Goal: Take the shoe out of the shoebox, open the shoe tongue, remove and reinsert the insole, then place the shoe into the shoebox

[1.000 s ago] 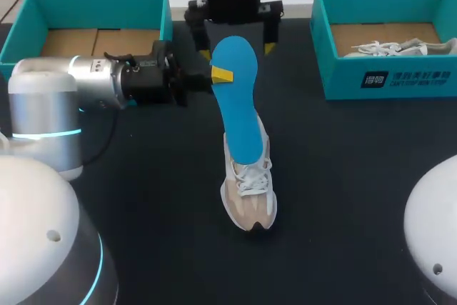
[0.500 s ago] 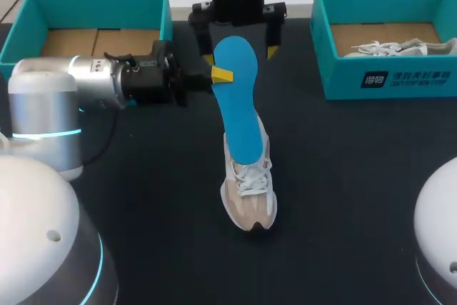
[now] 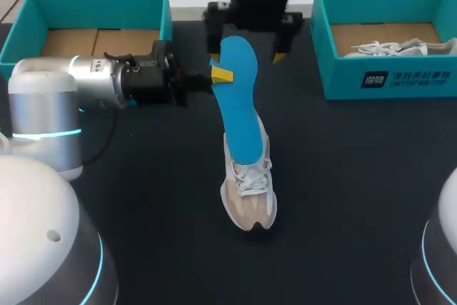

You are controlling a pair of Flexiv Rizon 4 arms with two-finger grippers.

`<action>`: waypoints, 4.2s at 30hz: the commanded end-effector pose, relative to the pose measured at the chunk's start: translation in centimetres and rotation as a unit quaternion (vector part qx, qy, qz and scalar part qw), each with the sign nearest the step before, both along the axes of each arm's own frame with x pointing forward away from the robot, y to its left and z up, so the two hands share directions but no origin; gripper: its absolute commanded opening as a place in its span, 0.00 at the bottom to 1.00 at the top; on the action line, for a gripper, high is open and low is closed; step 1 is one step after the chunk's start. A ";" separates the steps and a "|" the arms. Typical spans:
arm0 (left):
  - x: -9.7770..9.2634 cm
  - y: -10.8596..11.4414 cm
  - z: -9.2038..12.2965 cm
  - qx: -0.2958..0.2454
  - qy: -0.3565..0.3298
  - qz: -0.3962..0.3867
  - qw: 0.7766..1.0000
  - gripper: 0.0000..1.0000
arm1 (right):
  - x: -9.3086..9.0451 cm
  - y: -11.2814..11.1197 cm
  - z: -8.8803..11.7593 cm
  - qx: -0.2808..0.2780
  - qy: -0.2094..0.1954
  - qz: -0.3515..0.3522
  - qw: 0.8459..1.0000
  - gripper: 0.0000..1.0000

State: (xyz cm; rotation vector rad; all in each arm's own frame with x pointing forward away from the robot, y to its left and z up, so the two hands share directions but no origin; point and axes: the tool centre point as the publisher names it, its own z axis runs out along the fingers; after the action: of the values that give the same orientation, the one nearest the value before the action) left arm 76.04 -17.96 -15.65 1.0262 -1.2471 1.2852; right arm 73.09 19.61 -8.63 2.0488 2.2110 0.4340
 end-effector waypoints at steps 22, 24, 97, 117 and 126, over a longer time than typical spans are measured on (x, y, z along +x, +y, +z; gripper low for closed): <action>-0.1 0.0 0.0 0.000 0.000 0.001 1.000 0.00 | -0.5 -6.7 -4.6 0.310 0.000 0.072 0.948 1.00; -0.1 0.0 0.0 0.000 0.000 0.001 1.000 0.00 | -0.3 -6.8 -4.6 0.314 0.013 0.083 0.946 1.00; -0.1 0.0 0.0 0.000 0.000 0.001 1.000 0.00 | 3.9 -10.4 -7.1 0.510 0.022 0.079 0.856 1.00; 1.0 -0.1 1.0 -0.057 -0.381 -0.006 0.923 0.00 | 3.9 -10.4 -7.1 0.510 0.022 0.079 0.856 1.00; 2.2 0.5 2.4 -0.057 -0.557 0.029 0.828 0.00 | 3.9 -10.4 -7.1 0.510 0.022 0.079 0.856 1.00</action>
State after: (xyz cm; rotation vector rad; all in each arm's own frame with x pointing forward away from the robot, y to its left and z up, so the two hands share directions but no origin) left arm 78.20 -17.68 -13.61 0.4386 -1.6883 1.8214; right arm 76.92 9.02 -15.70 2.2018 2.4322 1.9394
